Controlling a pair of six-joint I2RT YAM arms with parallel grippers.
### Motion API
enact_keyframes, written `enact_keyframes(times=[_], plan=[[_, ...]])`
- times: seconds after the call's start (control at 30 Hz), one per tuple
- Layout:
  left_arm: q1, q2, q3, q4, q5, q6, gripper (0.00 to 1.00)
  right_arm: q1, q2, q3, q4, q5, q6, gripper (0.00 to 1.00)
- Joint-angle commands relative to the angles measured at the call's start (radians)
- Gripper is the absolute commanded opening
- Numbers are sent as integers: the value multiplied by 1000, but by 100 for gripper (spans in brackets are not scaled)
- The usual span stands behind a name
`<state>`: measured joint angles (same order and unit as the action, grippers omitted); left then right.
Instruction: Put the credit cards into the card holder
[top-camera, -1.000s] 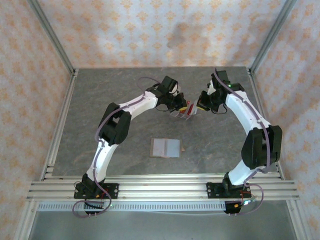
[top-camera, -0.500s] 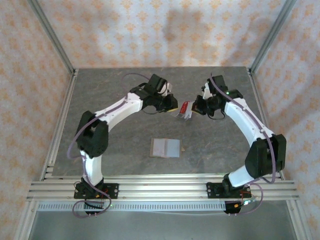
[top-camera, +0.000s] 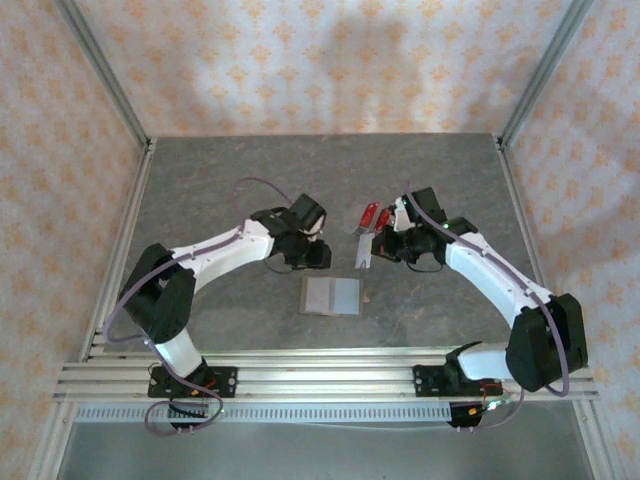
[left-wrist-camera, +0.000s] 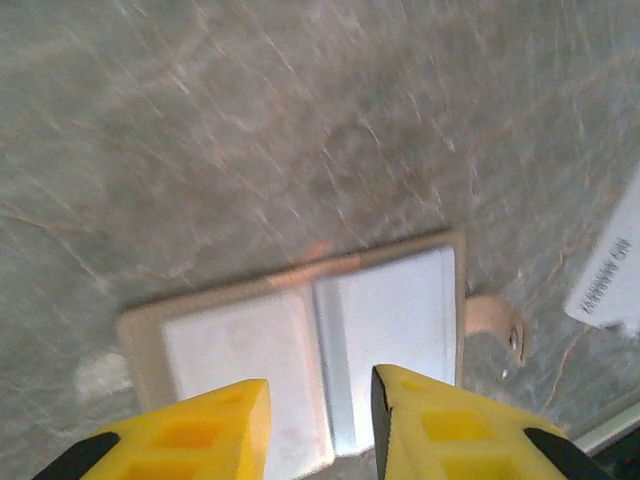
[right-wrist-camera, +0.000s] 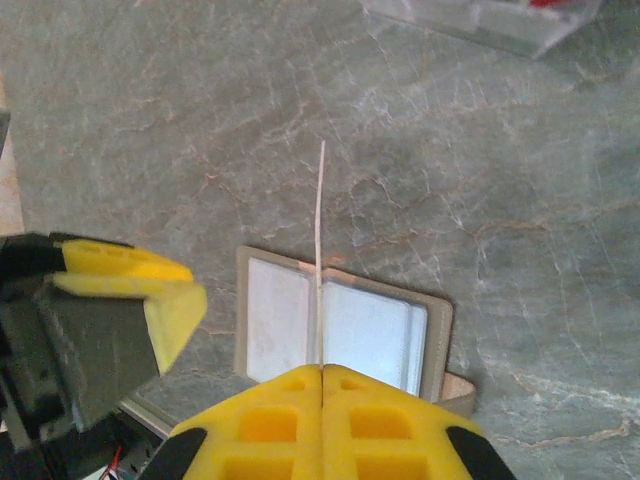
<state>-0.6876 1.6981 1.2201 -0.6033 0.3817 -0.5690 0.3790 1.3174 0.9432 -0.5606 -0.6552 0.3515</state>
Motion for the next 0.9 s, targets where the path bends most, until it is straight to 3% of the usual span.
enact_keyframes(times=[0.0,0.4,0.87], plan=[[-83,28,22,-54,-134,55,33,4,-35,-39,60,-1,14,0],[-243,191,143,-78,-280,11,35,-4,-38,-60,14,55,-14,0],[-320,317,179,-129,-451,-19,32,-58,-51,-45,-15,34,-20,0]])
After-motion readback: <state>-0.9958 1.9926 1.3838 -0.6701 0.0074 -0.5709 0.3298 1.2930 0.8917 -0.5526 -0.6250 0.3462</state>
